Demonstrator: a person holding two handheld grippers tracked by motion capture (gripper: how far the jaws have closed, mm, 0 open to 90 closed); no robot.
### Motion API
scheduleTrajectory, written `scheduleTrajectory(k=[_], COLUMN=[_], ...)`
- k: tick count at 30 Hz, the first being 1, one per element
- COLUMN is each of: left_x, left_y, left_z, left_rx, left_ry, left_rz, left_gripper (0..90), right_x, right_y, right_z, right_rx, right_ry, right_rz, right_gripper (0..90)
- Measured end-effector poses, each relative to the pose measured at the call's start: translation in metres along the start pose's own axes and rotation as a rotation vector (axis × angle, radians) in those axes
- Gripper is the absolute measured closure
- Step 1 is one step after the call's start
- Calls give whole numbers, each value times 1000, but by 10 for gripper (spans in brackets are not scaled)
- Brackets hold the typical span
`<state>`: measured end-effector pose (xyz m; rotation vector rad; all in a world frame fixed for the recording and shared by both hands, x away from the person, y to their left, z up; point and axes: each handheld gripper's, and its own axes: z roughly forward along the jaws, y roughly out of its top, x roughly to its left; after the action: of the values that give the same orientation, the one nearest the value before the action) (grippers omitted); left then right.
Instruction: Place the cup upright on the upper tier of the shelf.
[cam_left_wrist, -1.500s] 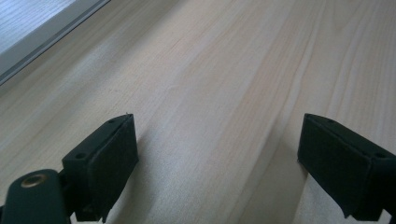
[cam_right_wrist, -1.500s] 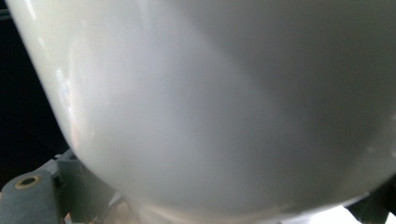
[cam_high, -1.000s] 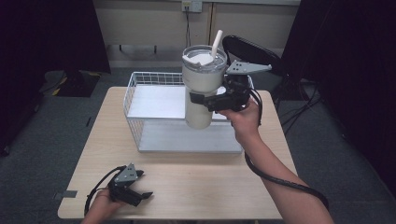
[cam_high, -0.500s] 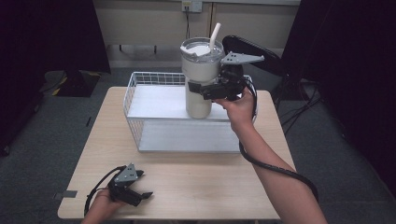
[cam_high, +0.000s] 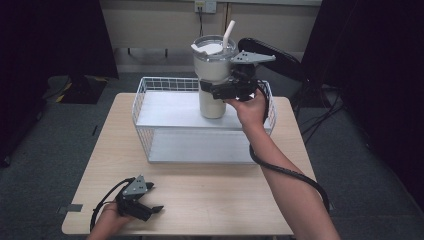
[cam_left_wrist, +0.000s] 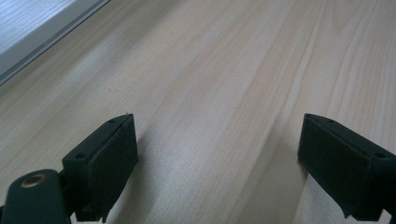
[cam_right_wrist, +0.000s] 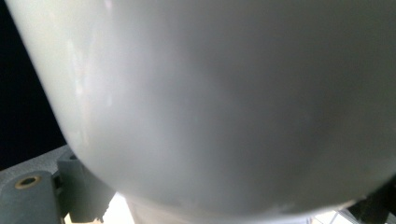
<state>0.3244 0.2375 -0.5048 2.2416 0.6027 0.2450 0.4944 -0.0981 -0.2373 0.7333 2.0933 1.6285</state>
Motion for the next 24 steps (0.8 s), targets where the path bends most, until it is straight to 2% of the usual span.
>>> scheduleTrajectory(k=[3, 7, 9, 24], left_x=[0, 0, 0, 0], left_y=[0, 0, 0, 0], left_z=[0, 0, 0, 0], left_rx=[0, 0, 1, 0], left_ry=[0, 0, 0, 0], left_rz=[0, 1, 0, 0], left_gripper=[115, 115, 115, 115], right_x=[-1, -5, -6, -8], right_y=[-2, -9, -12, -19], right_z=[4, 8, 9, 6], right_rx=[3, -6, -4, -36], right_ry=[-11, -17, -19, 4], right_rz=[-8, 15, 11, -9], right_gripper=[91, 89, 89, 86])
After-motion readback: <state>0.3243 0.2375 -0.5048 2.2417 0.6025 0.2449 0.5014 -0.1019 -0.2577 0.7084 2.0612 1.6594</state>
